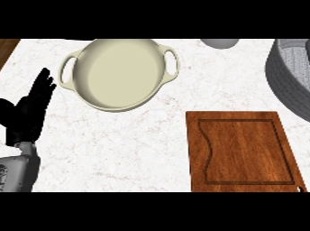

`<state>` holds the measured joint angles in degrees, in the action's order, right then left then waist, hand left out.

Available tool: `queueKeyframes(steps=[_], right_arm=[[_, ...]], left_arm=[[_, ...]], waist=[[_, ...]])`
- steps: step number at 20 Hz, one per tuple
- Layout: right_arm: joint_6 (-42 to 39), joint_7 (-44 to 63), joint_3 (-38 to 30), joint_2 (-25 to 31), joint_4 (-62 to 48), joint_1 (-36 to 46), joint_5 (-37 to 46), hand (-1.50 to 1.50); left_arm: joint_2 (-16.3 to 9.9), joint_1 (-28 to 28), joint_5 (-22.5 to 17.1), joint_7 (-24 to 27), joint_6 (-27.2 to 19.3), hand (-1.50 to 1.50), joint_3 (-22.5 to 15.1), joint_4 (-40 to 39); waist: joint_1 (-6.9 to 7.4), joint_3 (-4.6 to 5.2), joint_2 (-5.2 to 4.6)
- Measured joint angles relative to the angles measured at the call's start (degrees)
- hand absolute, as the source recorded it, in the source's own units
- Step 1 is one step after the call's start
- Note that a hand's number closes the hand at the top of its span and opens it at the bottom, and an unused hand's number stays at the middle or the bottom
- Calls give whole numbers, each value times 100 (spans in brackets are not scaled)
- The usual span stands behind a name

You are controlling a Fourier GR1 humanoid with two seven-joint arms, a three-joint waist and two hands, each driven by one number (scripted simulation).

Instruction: Pick the squash from the cutting board and place it in the basket

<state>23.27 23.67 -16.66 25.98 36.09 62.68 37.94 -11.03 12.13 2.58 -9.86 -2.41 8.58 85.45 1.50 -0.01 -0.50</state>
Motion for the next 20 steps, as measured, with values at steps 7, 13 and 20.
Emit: queueKeyframes(steps=[7,13,20], right_arm=[[166,-724,-309,379,-1033,-8,-123,150],[34,-1373,-667,670,-1522,-67,-471,150],[-2,-1943,247,1179,-1694,-325,519,150]], left_arm=[[24,80,13,-43,-4,0,-26,-13],[74,111,38,28,-37,0,-35,-110],[15,120,6,24,26,0,-12,-33]], waist=[[28,-5,-20],[22,-6,-22],[68,11,-41]])
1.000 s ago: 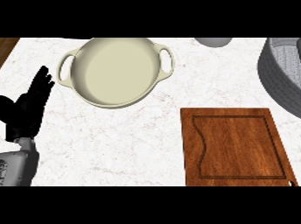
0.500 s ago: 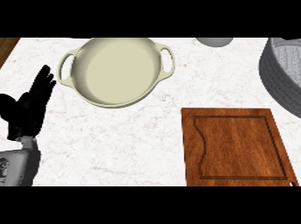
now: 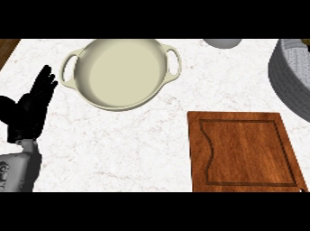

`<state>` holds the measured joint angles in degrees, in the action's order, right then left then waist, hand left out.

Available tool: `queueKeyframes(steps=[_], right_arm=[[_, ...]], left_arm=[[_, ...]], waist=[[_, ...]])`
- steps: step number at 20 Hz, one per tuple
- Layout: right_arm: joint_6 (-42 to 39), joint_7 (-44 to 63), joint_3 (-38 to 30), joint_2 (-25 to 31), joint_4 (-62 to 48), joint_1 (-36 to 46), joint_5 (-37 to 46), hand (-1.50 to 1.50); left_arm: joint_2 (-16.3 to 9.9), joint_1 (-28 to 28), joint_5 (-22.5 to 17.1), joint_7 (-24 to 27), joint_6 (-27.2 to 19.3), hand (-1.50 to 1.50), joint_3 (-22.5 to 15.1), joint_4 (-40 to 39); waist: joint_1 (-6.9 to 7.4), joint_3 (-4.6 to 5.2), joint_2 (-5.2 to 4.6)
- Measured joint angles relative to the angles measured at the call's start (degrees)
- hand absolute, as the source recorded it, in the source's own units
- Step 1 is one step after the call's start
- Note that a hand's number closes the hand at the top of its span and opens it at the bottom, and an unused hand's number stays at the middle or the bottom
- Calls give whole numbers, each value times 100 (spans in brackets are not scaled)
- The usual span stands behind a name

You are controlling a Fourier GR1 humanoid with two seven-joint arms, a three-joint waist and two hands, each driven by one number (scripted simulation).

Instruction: Pick the squash from the cutting board and place it in the basket

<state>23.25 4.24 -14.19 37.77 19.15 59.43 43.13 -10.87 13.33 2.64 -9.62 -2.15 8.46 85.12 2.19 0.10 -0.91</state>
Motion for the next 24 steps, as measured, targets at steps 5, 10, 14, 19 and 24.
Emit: queueKeyframes(steps=[5,10,14,19,24], right_arm=[[292,-72,739,245,-165,82,915,150],[476,-105,933,352,-525,318,1289,150],[513,46,997,315,-799,469,1462,150],[-66,244,1063,388,-1167,681,1590,150],[-468,255,1090,439,-1399,648,1640,150]], left_arm=[[45,92,3,-53,-7,0,-43,-33],[69,49,35,4,7,0,-91,-31],[58,49,44,-40,2,0,-91,22],[38,102,48,-44,5,0,-72,-23],[140,33,84,14,-27,0,-155,11]], waist=[[60,-10,-22],[92,-18,-28],[94,-20,-25],[104,-21,-36],[135,-25,-53]])
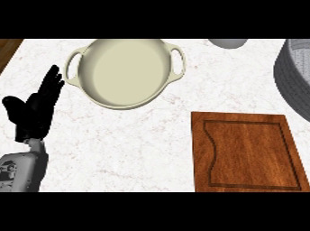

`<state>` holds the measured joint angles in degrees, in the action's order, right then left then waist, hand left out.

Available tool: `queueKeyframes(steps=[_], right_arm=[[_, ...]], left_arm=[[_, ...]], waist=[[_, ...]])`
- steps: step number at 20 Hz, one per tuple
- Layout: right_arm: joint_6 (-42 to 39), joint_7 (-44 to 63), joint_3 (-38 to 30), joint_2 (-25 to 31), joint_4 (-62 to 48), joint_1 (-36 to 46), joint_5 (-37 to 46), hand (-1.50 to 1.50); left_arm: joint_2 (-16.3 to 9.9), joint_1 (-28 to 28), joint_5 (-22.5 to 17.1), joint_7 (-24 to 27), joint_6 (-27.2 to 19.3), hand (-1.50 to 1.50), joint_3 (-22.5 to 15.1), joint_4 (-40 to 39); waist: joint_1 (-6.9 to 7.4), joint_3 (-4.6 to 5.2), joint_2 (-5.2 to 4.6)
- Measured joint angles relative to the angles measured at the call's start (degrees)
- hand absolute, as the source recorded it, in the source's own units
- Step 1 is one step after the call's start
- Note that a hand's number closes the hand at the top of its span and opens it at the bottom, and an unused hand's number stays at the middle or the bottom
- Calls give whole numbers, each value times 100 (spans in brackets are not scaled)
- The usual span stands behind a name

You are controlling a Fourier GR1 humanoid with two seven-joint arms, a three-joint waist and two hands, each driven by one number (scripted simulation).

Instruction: Pick the squash from the cutting board and place it in the basket

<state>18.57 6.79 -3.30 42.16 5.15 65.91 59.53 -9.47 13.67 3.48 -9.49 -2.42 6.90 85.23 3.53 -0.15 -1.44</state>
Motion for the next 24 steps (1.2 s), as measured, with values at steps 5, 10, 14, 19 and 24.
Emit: queueKeyframes(steps=[5,10,14,19,24], right_arm=[[-41,-140,-55,85,-6,-130,-39,150],[58,-152,-49,109,-23,-237,-6,150],[69,-84,5,129,-75,-316,70,150],[127,-82,40,116,-98,-453,123,150],[-107,-76,71,157,-162,-427,167,150]], left_arm=[[12,-12,-2,75,-12,0,30,-82],[20,72,15,42,-30,0,19,-115],[-13,123,-21,19,10,0,45,-128],[-46,120,-30,-35,22,0,65,-92],[-54,91,-32,11,32,0,76,-87]], waist=[[-23,-3,3],[8,-5,-13],[28,-7,-22],[30,-8,-19],[54,-9,-29]])
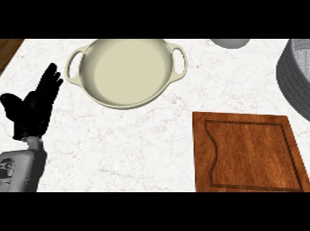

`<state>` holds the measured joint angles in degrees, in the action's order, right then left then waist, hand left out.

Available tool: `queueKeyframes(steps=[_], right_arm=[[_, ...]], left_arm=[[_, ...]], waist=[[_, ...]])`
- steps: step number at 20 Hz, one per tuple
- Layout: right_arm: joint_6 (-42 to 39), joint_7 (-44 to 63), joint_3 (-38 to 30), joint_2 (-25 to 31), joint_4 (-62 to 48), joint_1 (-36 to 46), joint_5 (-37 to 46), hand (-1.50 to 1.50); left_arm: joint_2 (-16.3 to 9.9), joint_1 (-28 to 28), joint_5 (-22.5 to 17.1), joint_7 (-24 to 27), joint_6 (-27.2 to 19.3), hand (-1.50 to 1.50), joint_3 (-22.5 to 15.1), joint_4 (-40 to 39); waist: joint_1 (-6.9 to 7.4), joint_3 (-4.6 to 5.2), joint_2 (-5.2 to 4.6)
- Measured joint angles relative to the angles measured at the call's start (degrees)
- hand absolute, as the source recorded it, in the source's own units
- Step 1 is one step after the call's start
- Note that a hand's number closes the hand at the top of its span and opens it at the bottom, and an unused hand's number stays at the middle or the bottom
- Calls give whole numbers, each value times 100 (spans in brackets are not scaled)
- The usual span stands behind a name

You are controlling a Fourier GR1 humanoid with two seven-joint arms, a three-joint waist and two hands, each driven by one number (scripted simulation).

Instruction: Pick the squash from the cutting board and place it in the basket

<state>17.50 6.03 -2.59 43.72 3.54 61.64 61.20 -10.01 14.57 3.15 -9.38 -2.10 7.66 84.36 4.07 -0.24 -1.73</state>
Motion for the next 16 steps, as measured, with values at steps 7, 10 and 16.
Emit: queueKeyframes(steps=[7,10,16], right_arm=[[-220,-4,-55,-53,-60,-79,-52,150],[-268,17,-121,-93,-73,-132,-119,150],[-607,293,-176,-86,-171,-159,-179,150]], left_arm=[[62,104,68,-13,-80,0,-44,-80],[16,31,-15,-3,27,0,-15,-36],[60,110,48,75,-33,0,-37,-179]], waist=[[-6,-4,-8],[10,-3,-4],[-10,-2,-11]])
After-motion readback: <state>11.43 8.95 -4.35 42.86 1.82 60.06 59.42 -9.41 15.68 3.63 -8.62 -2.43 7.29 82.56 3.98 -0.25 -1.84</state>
